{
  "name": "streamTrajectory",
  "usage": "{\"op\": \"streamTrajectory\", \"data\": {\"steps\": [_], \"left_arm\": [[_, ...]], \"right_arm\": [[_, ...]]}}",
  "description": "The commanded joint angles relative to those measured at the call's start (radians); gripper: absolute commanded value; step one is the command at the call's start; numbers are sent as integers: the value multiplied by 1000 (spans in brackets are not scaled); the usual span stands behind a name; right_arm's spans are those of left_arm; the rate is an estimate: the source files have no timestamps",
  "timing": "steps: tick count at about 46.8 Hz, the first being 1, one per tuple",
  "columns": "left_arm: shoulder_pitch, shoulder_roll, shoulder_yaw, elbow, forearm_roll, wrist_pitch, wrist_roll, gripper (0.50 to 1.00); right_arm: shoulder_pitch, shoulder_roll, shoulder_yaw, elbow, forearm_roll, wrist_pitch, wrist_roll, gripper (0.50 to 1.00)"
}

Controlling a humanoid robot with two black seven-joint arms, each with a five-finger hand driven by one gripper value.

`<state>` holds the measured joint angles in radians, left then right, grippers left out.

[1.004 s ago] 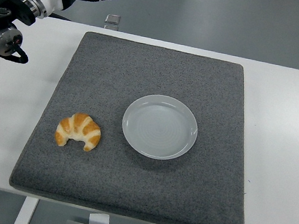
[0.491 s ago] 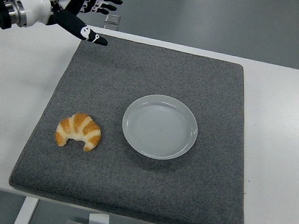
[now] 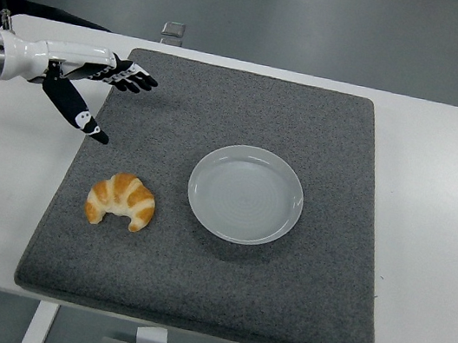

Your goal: Place the bread on the plate

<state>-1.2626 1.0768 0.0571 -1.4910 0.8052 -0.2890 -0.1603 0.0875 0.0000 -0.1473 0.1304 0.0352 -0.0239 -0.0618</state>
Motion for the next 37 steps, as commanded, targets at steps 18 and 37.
{"op": "streamTrajectory", "data": {"steps": [18,37], "left_arm": [[6,5,15,-95,158,-41,2,1000],[42,-43,46,-95,223,-16,4,1000]], "right_arm": [[0,0,0,0,0,1,-1,930],[0,0,0,0,0,-1,0,932]]}}
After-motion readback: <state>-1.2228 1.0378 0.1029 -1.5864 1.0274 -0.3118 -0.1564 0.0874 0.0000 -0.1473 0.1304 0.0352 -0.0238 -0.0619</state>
